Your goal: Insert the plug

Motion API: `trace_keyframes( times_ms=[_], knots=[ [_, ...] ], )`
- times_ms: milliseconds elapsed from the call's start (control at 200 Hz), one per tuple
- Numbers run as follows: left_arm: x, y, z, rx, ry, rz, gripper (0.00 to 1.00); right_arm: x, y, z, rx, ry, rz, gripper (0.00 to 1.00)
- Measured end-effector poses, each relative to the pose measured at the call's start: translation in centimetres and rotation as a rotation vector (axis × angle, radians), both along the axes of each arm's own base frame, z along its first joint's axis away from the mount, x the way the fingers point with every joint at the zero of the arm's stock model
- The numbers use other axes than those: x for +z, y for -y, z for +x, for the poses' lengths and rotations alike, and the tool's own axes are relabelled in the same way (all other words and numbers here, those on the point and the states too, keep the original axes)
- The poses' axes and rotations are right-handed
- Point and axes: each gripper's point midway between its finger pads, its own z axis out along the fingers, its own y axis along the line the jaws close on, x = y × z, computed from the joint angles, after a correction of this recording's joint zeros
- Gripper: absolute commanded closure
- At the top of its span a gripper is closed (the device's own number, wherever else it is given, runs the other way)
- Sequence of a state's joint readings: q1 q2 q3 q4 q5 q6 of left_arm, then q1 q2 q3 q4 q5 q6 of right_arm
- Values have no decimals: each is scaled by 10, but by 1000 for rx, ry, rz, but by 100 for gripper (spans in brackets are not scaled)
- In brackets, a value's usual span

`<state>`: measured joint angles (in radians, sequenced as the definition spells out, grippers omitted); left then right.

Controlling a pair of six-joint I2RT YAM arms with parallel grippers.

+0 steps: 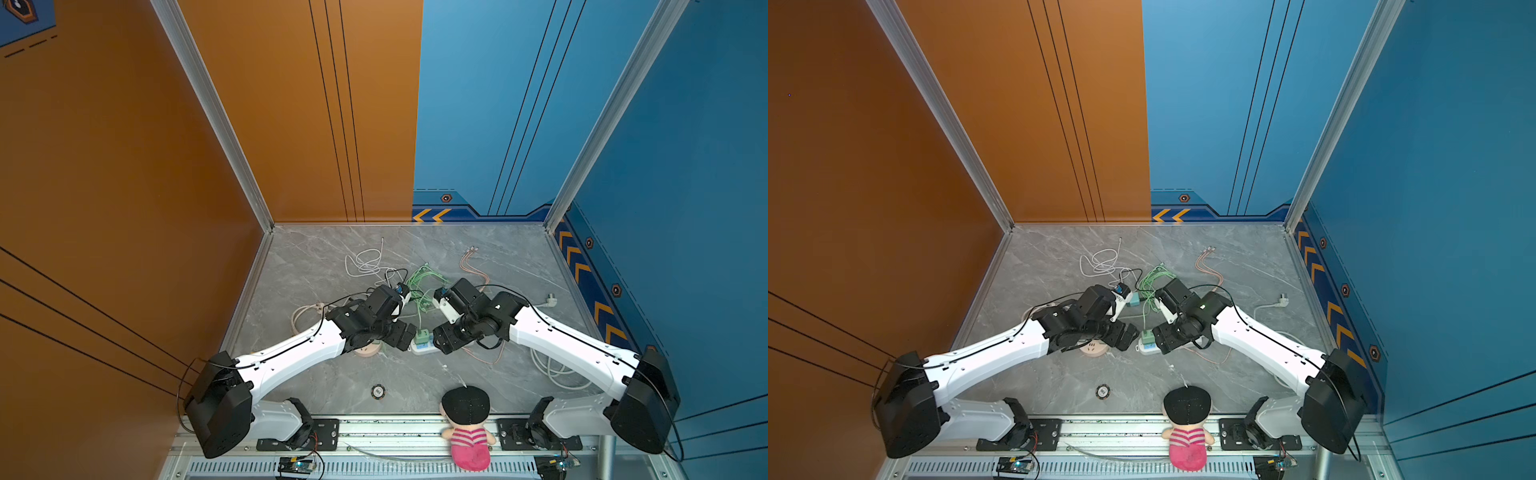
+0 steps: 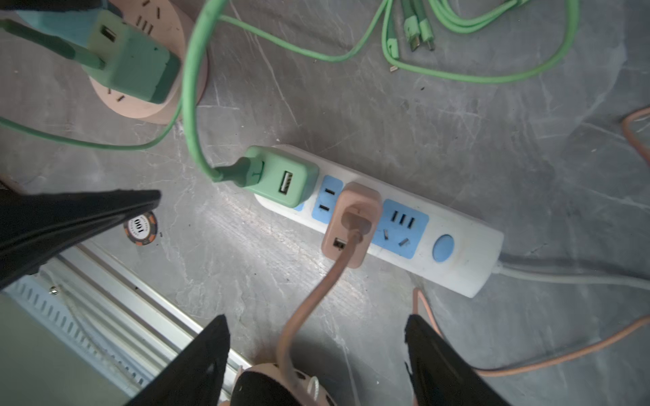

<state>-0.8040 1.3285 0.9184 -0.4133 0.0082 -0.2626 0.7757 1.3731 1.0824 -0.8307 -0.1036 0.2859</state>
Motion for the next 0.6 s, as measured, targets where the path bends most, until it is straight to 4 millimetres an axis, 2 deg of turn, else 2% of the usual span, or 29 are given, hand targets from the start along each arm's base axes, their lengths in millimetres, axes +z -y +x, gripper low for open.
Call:
trace_keyframes(
  times_ms=[195,330,440,601],
  knots=[
    [1,-1,5,13,0,0,2,1,2,17,-28,46,-48,32],
    [1,-3,10,25,-3,3,2,-15,-4,21,-19,19,-97,34],
    [0,-3,11,28,-5,5,2,-29,-6,20,-7,-1,-142,39],
    [0,-6,13,37,-6,5,2,-32,-7,23,-6,10,-168,48]
  ],
)
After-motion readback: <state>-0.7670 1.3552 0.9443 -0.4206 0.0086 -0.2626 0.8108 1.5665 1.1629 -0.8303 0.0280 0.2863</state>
